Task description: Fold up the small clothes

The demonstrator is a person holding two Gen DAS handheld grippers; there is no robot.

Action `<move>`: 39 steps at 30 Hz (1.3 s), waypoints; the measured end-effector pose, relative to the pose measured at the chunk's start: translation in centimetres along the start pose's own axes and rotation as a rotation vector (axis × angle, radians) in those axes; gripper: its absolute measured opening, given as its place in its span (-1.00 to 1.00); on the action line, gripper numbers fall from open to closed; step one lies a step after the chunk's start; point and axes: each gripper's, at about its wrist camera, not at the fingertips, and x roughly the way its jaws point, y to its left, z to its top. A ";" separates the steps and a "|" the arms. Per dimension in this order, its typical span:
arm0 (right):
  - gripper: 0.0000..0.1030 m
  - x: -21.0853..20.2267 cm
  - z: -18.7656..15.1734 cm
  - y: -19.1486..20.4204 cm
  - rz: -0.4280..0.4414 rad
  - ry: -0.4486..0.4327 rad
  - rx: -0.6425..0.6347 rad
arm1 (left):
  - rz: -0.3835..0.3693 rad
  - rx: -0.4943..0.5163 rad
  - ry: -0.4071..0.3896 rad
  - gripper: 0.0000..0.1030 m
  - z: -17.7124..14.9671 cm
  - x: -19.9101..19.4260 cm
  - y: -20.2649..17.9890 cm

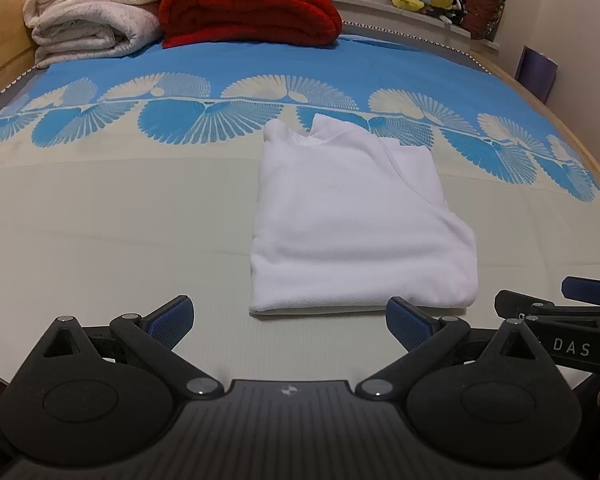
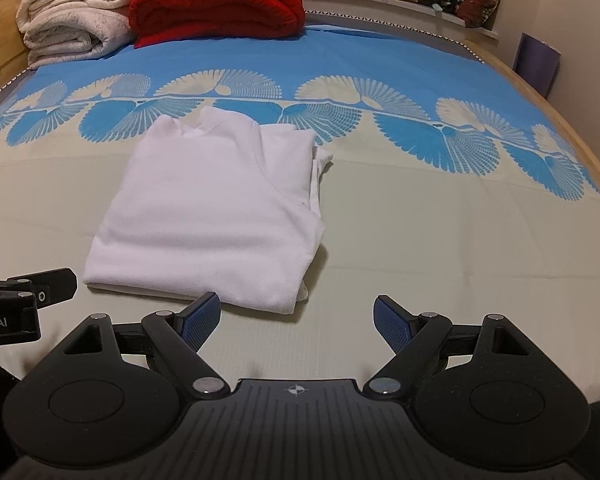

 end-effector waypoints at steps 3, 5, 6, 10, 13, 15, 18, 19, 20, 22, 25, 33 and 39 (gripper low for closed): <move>0.64 0.0 0.0 0.0 0.000 0.001 -0.001 | -0.004 -0.007 0.005 0.99 0.0 0.0 0.1; 0.64 0.1 0.0 0.1 -0.001 0.002 -0.003 | -0.005 -0.010 0.005 0.99 0.0 0.0 0.1; 0.64 0.1 0.0 0.0 0.000 0.002 -0.004 | -0.006 -0.011 0.006 0.99 0.0 0.0 0.1; 0.64 0.2 0.0 0.0 0.000 0.003 -0.005 | -0.010 -0.013 0.006 0.99 0.0 0.0 0.1; 0.64 0.2 0.0 0.0 0.000 0.003 -0.006 | -0.013 -0.010 0.007 0.99 0.0 0.0 0.1; 0.64 0.2 0.0 0.0 0.000 0.003 -0.006 | -0.012 -0.008 0.007 0.99 0.0 0.0 0.1; 0.64 0.1 0.0 0.0 0.000 0.003 -0.005 | -0.012 -0.009 0.008 0.99 0.0 0.0 0.1; 0.64 0.1 0.0 0.0 0.001 0.003 -0.005 | -0.012 -0.008 0.007 0.99 0.0 0.0 0.1; 0.64 0.1 0.0 0.0 0.001 0.003 -0.005 | -0.012 -0.008 0.007 0.99 0.0 0.0 0.1; 0.64 0.1 0.0 -0.1 0.001 0.003 -0.006 | -0.013 -0.005 0.008 0.99 0.0 0.1 0.1; 0.64 0.1 0.0 -0.1 0.001 0.003 -0.006 | -0.015 -0.002 0.007 0.99 0.0 0.1 0.0; 0.64 0.1 0.0 -0.1 0.001 0.003 -0.006 | -0.017 0.003 0.005 0.99 -0.1 0.1 -0.1; 0.64 0.1 0.0 -0.1 0.002 0.004 -0.007 | -0.022 0.007 0.002 0.99 -0.2 0.1 -0.2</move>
